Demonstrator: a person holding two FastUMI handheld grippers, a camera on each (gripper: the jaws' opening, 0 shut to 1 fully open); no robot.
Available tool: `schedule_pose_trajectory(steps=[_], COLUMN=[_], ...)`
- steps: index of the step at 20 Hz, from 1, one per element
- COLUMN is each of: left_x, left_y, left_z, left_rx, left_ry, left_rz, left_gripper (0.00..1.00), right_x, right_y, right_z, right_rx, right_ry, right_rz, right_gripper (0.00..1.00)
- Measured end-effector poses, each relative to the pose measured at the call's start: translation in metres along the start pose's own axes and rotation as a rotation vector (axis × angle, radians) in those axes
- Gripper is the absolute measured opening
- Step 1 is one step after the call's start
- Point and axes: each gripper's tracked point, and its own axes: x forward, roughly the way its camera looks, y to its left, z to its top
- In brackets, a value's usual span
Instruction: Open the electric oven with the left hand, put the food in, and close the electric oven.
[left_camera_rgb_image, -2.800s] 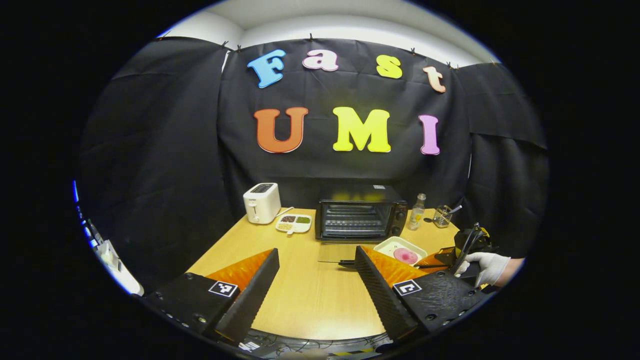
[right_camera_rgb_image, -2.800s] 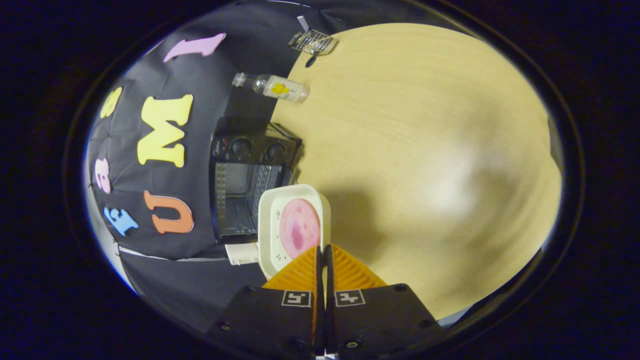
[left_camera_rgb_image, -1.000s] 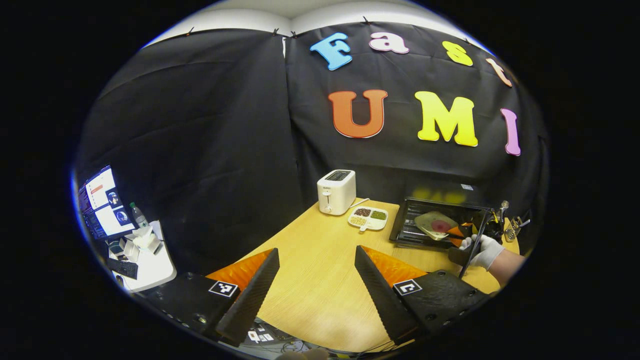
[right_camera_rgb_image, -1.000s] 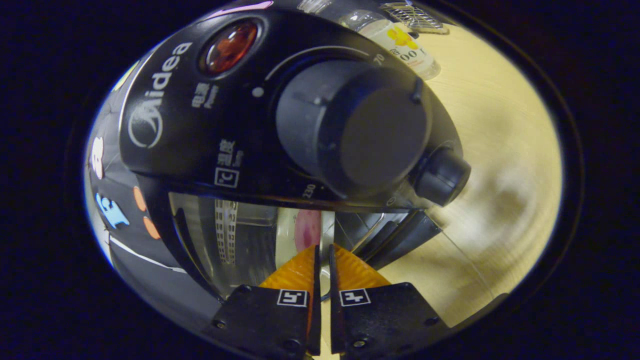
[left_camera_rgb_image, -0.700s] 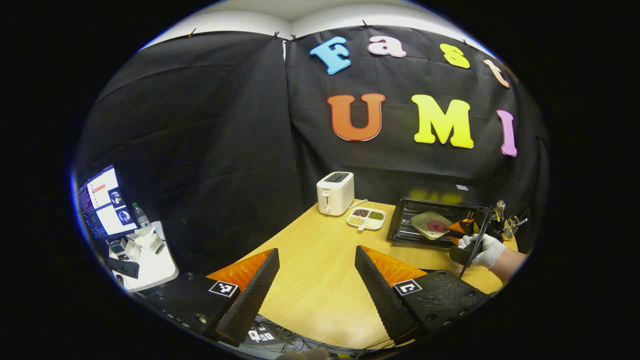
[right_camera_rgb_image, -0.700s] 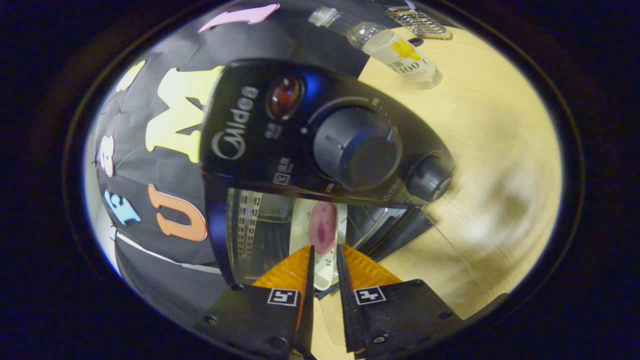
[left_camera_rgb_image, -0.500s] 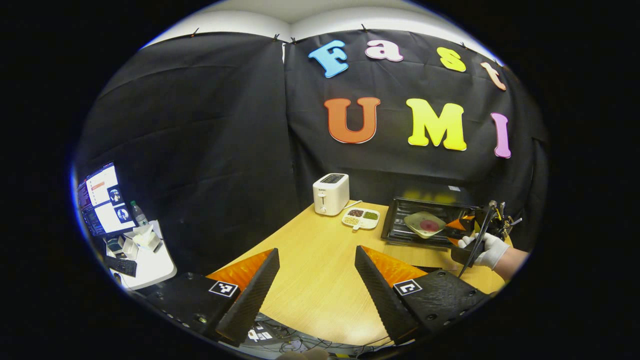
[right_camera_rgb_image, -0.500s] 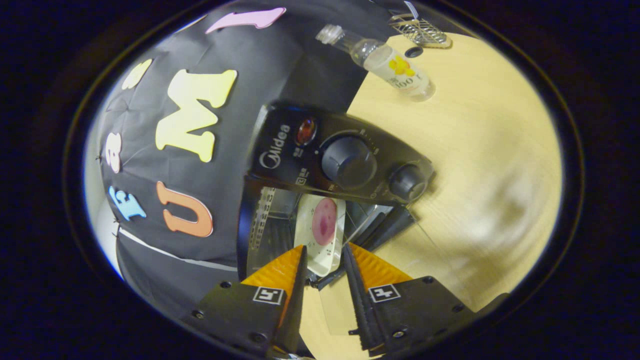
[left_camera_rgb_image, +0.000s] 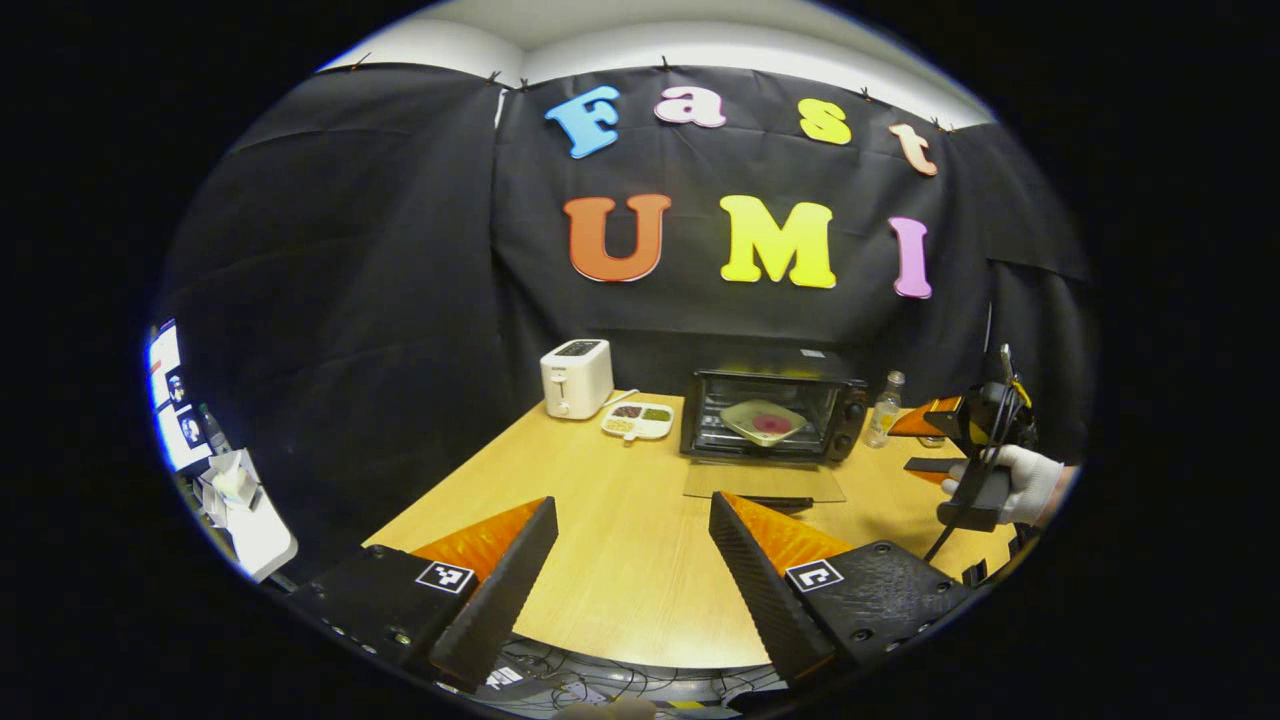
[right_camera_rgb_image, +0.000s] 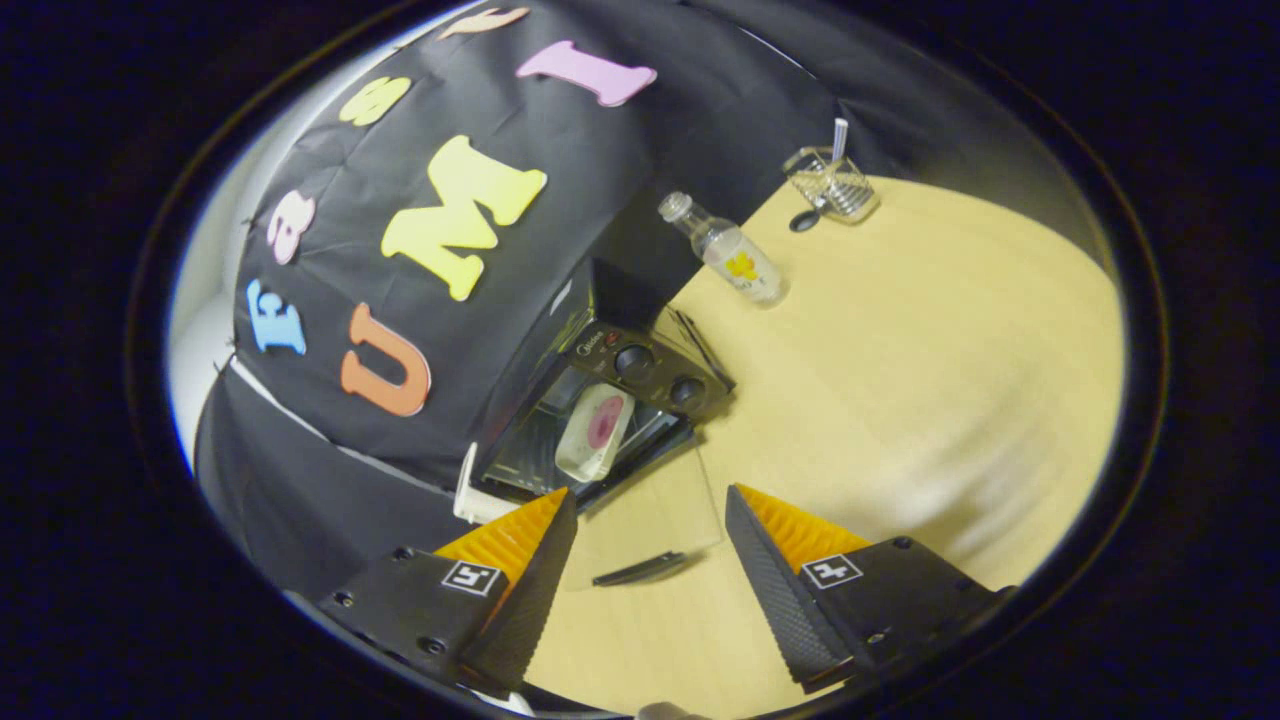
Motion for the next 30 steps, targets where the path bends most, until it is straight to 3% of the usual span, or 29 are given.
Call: schedule_pose_trajectory(steps=[1,7,14,20,25,30], left_x=[0.005,0.035,0.074,0.133,0.188,0.226], left_y=[-0.011,-0.09,-0.136,-0.151,-0.165,-0.168], left_z=[-0.003,-0.008,-0.031,-0.081,-0.126,-0.151], left_rx=[0.003,0.056,0.056,0.144,0.156,0.165], left_ry=[0.01,0.029,0.113,0.201,0.279,0.328], left_rz=[-0.02,-0.075,-0.012,-0.075,-0.166,-0.227], left_gripper=[0.97,0.97,0.96,0.97,0.97,0.97], right_x=[-0.017,-0.095,-0.153,-0.156,-0.167,-0.174], right_y=[-0.01,-0.074,-0.103,-0.098,-0.09,-0.081], right_z=[0.005,0.048,0.098,0.113,0.108,0.1], right_rx=[-0.046,-0.285,-0.588,-0.594,-0.656,-0.596], right_ry=[-0.018,-0.083,-0.122,-0.129,-0.159,-0.21], right_rz=[-0.01,-0.073,-0.062,-0.103,-0.235,-0.349], right_gripper=[0.98,0.99,1.0,1.0,1.0,1.0])
